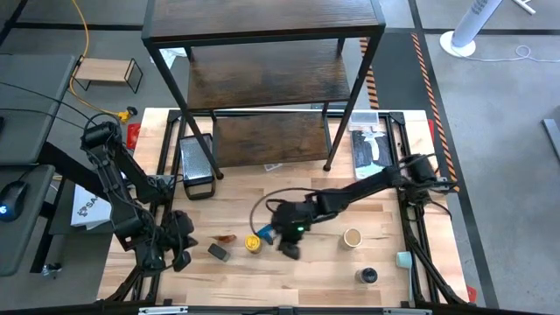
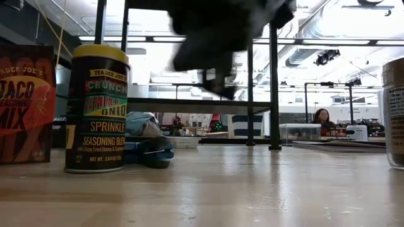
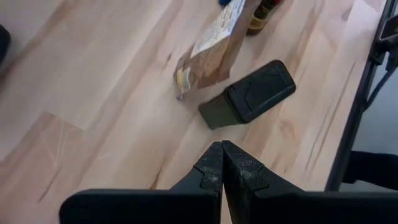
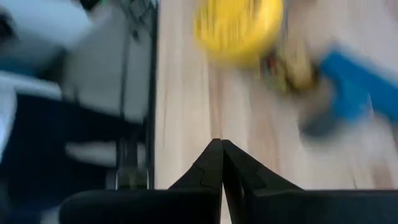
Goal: Shelf spices
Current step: Move the brown seasoning bottle to the left side of the table
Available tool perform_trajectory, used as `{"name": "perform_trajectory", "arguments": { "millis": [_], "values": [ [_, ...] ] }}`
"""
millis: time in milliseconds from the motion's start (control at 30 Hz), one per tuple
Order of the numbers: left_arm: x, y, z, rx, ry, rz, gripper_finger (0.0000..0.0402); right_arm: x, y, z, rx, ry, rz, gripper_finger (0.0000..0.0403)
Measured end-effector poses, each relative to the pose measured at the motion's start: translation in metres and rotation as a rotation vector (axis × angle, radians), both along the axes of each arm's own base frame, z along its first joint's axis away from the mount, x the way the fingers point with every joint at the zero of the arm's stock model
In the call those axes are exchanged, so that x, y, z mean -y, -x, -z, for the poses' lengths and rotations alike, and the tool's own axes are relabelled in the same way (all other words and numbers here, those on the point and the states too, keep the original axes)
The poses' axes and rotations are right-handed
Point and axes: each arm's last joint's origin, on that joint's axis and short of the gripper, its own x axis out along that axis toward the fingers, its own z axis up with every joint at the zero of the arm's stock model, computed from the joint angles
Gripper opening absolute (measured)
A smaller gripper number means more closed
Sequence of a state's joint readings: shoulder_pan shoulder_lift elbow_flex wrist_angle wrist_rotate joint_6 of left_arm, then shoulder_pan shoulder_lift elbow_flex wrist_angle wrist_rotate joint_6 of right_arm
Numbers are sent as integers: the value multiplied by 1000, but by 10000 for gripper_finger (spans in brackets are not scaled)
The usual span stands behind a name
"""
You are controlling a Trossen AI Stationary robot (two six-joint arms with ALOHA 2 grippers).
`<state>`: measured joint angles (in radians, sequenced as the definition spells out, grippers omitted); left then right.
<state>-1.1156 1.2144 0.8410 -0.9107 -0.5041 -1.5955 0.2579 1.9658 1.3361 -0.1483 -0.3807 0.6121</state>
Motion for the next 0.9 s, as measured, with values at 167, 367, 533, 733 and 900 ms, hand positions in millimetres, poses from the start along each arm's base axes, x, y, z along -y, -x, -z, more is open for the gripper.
{"name": "perform_trajectory", "arguments": {
  "millis": [167,367,533,733,900],
  "values": [
    [-2,-1,-1,54,-33,-19,0,4,58,-38,-263,211,-14,0],
    [-5,-2,-4,136,-63,-47,0,15,135,-100,-442,350,147,0],
    [-6,-4,-6,188,-88,-66,0,18,187,-118,-608,408,335,0],
    [-7,-4,-6,216,-104,-76,0,8,211,-79,-729,305,397,0],
    [-7,-4,-6,228,-110,-80,0,4,206,-39,-712,186,471,0]
  ]
}}
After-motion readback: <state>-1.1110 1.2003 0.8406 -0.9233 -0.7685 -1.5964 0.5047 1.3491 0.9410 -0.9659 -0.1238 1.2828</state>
